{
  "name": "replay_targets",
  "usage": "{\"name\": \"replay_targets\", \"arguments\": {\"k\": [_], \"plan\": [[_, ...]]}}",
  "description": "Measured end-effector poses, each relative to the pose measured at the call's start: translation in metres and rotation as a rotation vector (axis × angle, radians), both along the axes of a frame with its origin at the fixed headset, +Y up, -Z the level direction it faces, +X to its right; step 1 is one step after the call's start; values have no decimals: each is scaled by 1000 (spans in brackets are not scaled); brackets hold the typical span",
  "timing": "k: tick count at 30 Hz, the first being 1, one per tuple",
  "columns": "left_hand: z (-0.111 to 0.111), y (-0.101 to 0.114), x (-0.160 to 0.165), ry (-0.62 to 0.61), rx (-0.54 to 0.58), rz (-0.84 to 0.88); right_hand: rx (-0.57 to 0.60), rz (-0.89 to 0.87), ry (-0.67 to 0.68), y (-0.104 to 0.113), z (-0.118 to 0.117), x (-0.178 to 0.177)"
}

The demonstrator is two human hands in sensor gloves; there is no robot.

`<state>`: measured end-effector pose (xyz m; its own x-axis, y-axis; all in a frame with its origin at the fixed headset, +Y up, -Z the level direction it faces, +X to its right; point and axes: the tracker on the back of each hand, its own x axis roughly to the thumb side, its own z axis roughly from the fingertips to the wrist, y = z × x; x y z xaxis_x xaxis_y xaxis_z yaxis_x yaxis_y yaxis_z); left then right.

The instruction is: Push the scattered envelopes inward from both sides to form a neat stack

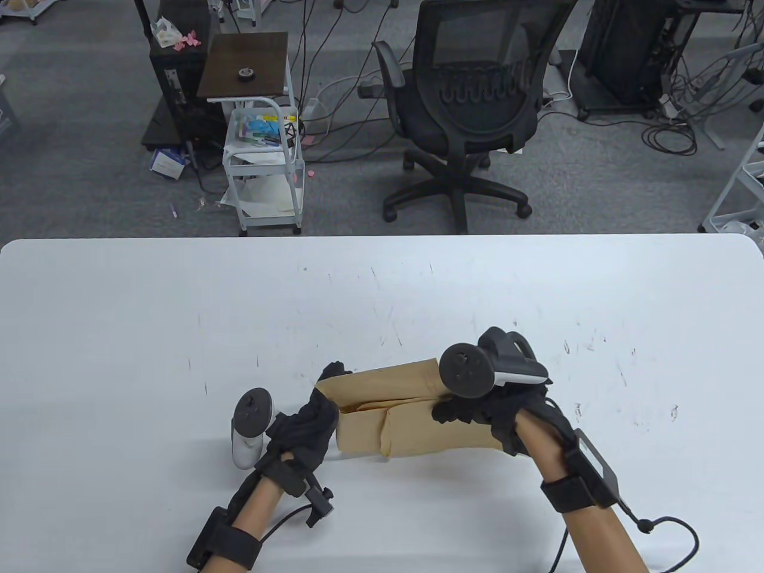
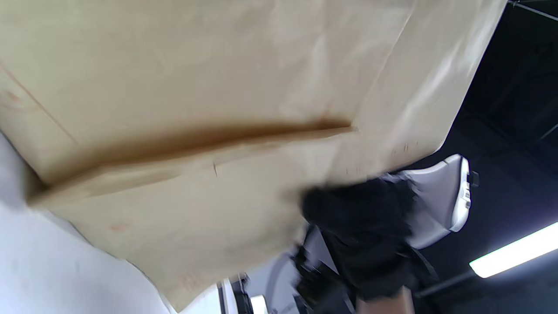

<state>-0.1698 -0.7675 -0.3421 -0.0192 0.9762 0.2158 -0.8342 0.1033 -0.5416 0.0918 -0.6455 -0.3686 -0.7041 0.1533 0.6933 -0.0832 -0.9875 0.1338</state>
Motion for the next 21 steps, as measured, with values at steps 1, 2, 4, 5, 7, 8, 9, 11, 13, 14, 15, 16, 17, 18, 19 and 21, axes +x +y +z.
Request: {"name": "replay_targets", "arguments": {"k": [1, 2, 4, 5, 7, 8, 9, 11, 13, 14, 15, 16, 17, 18, 19, 21], "plan": [[2, 1, 2, -14, -19, 25, 38, 13, 7, -5, 0, -5], [2, 2, 2, -8, -20, 58, 77, 33, 12, -3, 0, -7], [2, 12, -6, 65, 39, 98, 70, 77, 13, 9, 1, -8], [2, 17, -10, 99, 77, 91, 65, 88, 9, 12, 2, -8], [5, 36, -20, 200, 212, 58, 41, 174, -14, 24, 5, -10], [8, 47, -24, 258, 284, 25, 18, 200, -18, 24, 6, -12], [10, 53, -26, 297, 330, 2, 31, 204, -25, 21, 8, -13], [16, 66, -29, 437, 415, -93, 83, 219, -10, 5, 6, -16], [18, 62, -34, 563, 444, -160, 49, 230, -26, -5, 4, -15], [16, 55, -37, 611, 413, -148, 49, 200, -33, -7, 2, -13], [12, 43, -40, 557, 304, -48, 87, 130, -8, -6, 1, -12], [8, 31, -42, 516, 193, 48, 105, 111, -4, -2, 1, -11], [5, 21, -44, 481, 72, 139, 115, 88, -21, 2, 2, -9], [3, 14, -45, 452, 3, 216, 118, 74, -22, 8, 4, -8], [1, 8, -46, 458, -45, 255, 130, 53, -26, 12, 5, -7], [-2, 3, -51, 546, -72, 93, 141, 13, -55, 14, 3, -3]]}}
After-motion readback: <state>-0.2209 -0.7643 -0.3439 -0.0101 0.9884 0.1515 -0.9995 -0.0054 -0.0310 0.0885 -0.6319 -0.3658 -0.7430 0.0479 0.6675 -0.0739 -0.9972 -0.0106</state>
